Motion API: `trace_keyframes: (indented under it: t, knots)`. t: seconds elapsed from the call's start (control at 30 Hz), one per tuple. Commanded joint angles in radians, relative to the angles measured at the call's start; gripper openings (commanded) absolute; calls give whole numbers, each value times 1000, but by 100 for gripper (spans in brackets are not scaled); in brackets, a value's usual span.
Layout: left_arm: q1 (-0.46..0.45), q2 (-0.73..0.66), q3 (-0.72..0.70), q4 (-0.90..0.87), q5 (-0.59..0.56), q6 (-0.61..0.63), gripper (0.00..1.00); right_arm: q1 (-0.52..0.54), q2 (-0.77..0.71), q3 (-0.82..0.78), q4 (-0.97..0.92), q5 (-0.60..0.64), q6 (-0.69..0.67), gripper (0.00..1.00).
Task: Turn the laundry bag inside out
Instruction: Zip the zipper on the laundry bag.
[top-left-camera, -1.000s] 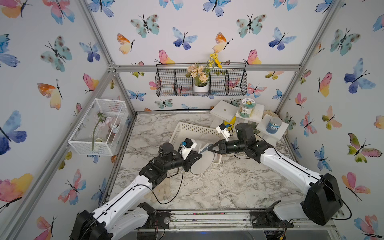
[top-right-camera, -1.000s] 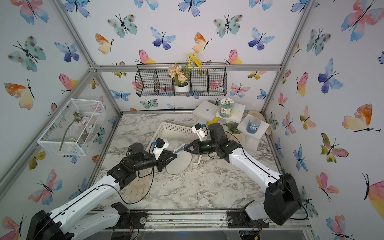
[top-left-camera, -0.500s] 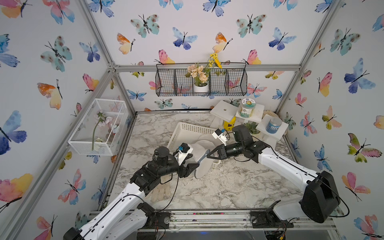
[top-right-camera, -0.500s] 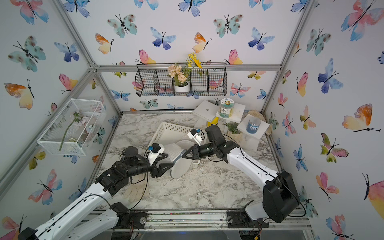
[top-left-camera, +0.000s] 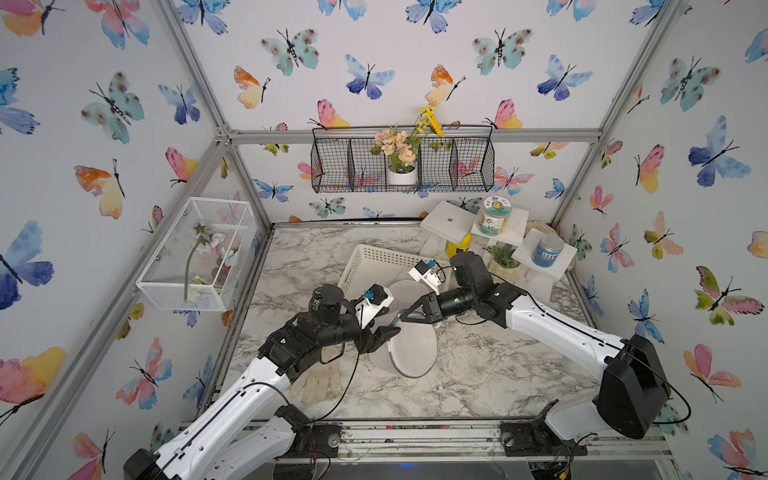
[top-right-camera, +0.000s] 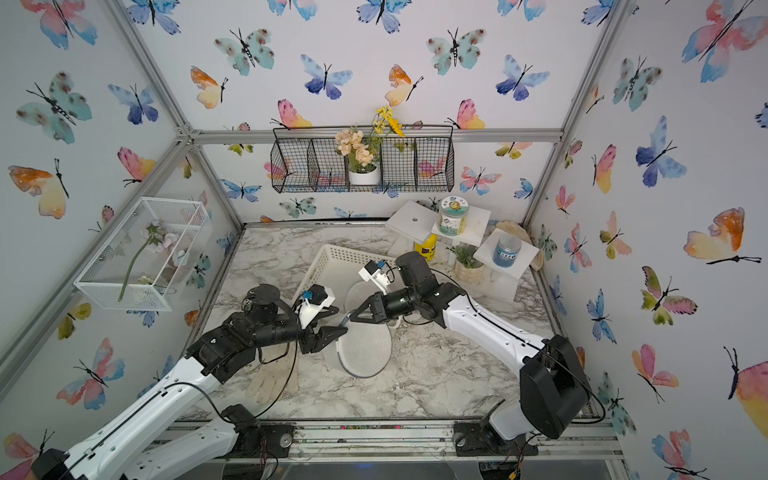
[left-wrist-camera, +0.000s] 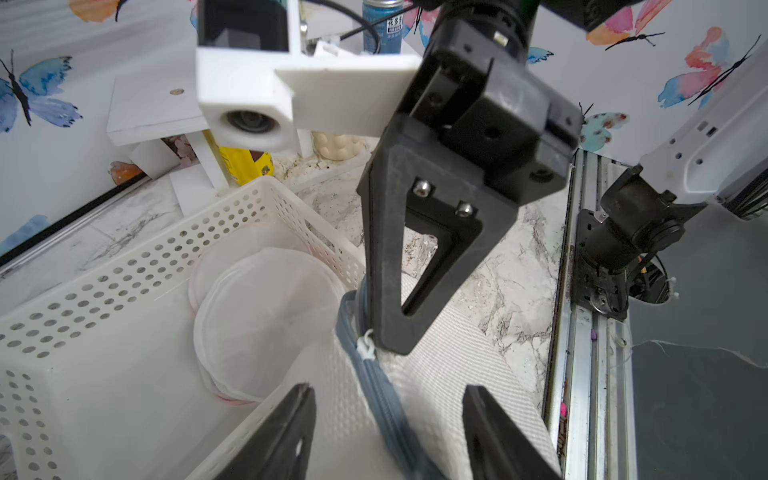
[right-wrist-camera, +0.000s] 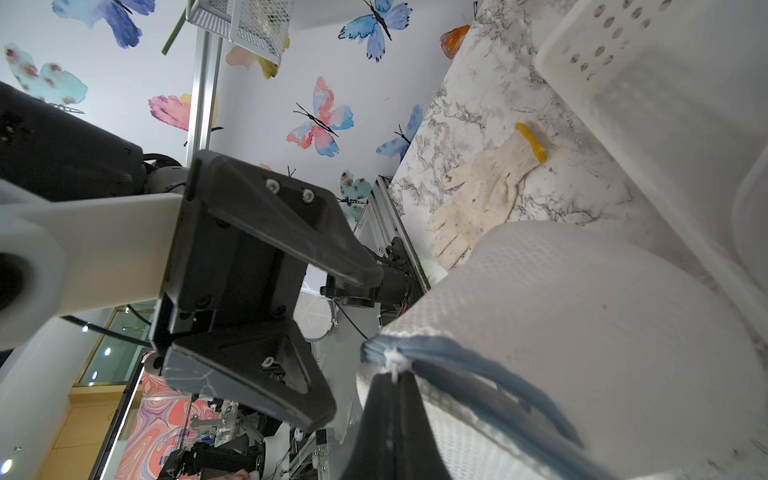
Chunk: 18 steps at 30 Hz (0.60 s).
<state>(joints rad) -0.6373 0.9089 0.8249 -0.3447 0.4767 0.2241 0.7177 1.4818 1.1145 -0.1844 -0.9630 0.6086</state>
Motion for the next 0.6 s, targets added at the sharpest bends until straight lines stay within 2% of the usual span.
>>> trace_keyframes:
  t: [0.0, 0.2, 0.3, 0.43, 0.57]
  knots:
    - [-7, 19, 11, -28, 16, 1, 55, 9, 6, 41, 38, -32, 2, 2]
    - [-7, 27, 13, -27, -44, 12, 35, 11, 3, 38, 39, -40, -4, 2]
    - [-7, 34, 19, -26, -43, 20, 19, 11, 1, 39, 31, -29, -11, 2]
    - [-7, 45, 29, -35, -36, 20, 1, 11, -17, 38, 6, 64, -26, 2]
    - [-7, 47, 33, -44, -23, 17, 0, 3, -49, 8, -10, 203, -11, 2]
